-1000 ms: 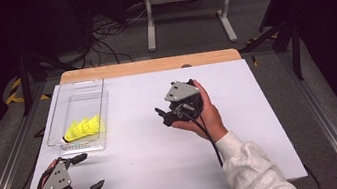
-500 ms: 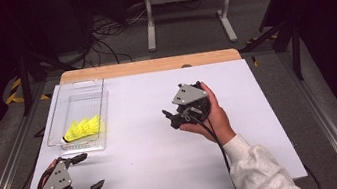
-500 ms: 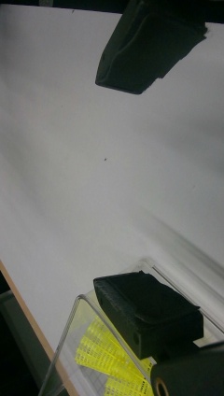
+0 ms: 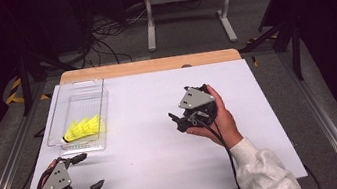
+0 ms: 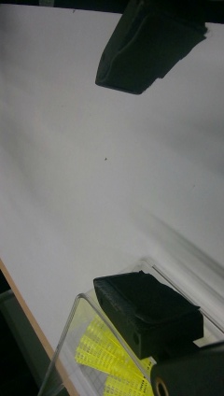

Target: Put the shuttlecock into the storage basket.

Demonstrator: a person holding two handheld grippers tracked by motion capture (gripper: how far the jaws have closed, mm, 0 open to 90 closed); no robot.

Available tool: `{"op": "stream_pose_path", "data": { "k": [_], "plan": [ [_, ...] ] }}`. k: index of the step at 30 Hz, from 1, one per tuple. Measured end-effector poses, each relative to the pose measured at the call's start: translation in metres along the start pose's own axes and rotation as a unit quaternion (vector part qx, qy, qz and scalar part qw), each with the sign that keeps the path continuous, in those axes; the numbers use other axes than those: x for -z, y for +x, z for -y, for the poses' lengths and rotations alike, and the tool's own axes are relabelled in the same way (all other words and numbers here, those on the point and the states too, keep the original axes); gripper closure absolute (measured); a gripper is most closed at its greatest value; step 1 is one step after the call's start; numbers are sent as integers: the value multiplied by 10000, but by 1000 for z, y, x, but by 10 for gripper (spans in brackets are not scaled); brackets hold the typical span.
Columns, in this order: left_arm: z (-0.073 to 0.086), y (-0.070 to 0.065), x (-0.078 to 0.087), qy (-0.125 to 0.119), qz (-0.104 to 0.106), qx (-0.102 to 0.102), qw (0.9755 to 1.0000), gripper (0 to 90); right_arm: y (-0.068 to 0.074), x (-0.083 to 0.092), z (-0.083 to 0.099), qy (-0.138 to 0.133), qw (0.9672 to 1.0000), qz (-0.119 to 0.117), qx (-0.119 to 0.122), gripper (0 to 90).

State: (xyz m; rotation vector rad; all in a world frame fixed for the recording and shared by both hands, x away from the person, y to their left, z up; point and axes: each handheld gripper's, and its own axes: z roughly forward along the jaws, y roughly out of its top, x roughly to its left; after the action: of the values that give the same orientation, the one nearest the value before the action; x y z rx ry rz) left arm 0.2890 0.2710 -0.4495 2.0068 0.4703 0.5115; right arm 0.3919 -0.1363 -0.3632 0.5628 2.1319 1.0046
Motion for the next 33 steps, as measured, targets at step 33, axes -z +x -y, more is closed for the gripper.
{"op": "stream_pose_path", "data": {
  "k": [33],
  "plan": [
    [0, 0, 1, -3, -30, -3, 10000, 67, 7, 24, 33, 36, 10000, 13, 45, 84]
  ]
}}
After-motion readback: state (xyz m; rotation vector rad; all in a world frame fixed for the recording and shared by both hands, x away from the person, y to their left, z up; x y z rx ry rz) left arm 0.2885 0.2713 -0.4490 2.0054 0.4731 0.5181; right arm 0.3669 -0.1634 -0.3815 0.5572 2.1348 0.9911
